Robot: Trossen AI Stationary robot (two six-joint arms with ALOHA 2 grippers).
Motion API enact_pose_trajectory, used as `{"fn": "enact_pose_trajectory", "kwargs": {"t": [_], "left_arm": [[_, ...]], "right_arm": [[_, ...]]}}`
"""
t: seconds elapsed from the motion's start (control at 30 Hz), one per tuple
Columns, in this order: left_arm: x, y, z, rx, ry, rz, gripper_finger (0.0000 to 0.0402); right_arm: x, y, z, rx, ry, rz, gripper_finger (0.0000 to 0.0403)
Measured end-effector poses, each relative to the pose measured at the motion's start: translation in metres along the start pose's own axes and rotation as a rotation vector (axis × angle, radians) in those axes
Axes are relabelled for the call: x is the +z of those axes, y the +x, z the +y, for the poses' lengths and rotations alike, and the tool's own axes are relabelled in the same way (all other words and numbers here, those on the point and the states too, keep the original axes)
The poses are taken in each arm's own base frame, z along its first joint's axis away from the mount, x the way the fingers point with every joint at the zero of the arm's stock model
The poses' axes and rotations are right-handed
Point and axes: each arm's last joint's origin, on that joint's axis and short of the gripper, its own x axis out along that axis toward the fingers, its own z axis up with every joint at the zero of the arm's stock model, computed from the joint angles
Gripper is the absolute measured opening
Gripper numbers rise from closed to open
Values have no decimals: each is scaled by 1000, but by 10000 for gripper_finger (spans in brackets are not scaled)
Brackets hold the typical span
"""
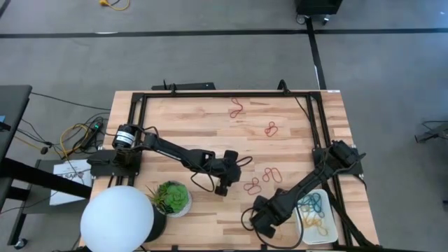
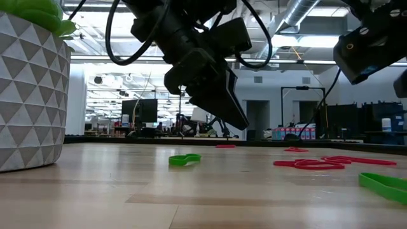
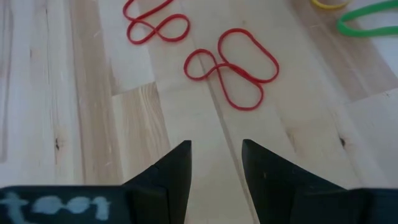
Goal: Pick and place items into bin
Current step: Put the yellow rubber band into the white bin
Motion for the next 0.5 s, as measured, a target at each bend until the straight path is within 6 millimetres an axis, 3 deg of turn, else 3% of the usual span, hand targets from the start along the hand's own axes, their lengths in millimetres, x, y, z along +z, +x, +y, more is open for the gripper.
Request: {"fn": "enact_pose_trajectory", "kwargs": {"t": [0.27,0.5], "left_arm": [[0,0,0,1,0,2,132],[0,0,0,2,-1,3,132]], "right_arm": [[-2,17,-3,27,-26,15,61],[-3,19,-6,-20,-27,-2,50]]}}
